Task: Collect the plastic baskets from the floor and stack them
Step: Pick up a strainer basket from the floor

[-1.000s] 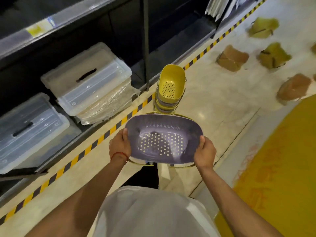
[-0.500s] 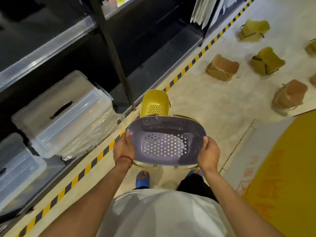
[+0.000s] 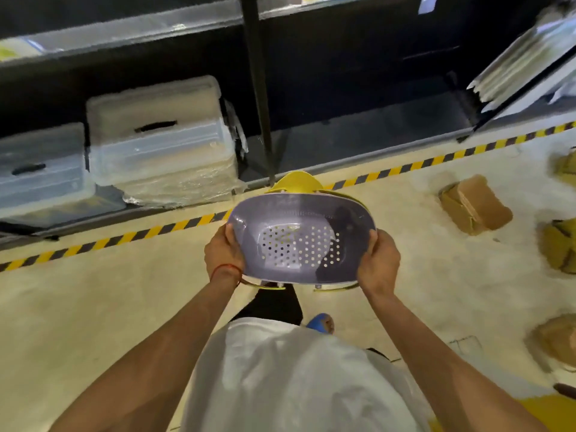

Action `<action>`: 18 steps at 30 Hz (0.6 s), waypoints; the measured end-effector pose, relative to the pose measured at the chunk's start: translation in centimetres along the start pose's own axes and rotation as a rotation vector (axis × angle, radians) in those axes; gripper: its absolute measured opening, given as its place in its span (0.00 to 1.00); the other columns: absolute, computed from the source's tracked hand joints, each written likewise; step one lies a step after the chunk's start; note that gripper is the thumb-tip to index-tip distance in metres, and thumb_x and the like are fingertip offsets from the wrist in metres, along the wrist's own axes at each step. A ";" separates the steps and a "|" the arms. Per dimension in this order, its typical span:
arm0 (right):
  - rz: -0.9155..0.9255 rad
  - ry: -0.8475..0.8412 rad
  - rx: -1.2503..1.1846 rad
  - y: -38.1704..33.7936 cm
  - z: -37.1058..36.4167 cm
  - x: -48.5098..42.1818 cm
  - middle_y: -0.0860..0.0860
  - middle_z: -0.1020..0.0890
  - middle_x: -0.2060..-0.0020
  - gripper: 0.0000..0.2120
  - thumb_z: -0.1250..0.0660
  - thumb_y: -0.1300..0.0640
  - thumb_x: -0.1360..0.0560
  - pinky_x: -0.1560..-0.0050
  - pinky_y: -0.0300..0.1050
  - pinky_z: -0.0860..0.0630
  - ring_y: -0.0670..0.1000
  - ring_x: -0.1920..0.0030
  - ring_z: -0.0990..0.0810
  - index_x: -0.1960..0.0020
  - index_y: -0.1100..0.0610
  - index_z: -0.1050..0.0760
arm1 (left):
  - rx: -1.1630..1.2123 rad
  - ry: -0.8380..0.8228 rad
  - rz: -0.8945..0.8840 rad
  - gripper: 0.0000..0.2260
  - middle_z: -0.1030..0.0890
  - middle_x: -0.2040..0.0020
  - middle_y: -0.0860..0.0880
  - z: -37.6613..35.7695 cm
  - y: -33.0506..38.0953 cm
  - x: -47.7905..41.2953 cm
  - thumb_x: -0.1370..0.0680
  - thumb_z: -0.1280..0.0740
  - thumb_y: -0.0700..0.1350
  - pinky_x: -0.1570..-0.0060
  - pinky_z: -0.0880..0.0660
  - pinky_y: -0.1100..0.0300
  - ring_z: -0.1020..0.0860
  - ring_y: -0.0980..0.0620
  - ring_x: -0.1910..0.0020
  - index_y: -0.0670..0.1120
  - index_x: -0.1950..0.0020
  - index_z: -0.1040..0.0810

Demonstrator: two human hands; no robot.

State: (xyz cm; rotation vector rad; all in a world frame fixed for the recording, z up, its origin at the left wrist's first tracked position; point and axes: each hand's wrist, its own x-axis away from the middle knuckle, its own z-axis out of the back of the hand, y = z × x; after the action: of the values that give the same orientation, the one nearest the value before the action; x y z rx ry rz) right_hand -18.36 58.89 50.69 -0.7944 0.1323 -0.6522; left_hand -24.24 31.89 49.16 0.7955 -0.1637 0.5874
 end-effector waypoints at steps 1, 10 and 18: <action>0.034 -0.032 0.004 -0.4 -0.1 -1.3 0.60 0.19 0.54 0.19 0.47 0.52 0.14 0.56 0.50 0.30 0.60 0.54 0.22 0.50 0.63 0.23 | 0.017 0.021 0.039 0.22 0.19 0.44 0.35 -0.2 0.2 0.1 0.15 0.47 0.54 0.46 0.29 0.49 0.23 0.32 0.44 0.41 0.39 0.20; 0.217 -0.219 0.064 -3.2 -3.8 -10.9 0.56 0.19 0.56 0.21 0.48 0.50 0.14 0.58 0.46 0.33 0.57 0.58 0.23 0.51 0.61 0.23 | 0.118 0.140 0.220 0.23 0.18 0.53 0.35 -3.5 1.1 -2.4 0.15 0.47 0.54 0.57 0.34 0.55 0.22 0.35 0.54 0.40 0.53 0.20; 0.287 -0.395 0.091 -4.8 -7.4 -17.5 0.55 0.20 0.56 0.20 0.47 0.51 0.14 0.57 0.43 0.36 0.55 0.57 0.25 0.49 0.62 0.22 | 0.176 0.240 0.407 0.23 0.19 0.49 0.33 -6.6 2.4 -3.0 0.15 0.47 0.52 0.54 0.30 0.51 0.22 0.32 0.50 0.37 0.50 0.20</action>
State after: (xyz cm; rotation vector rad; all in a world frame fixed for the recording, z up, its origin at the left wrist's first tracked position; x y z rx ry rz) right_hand -37.31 62.13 46.64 -0.7837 -0.1414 -0.2208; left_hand -28.53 36.63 44.99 0.8602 -0.0522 1.0884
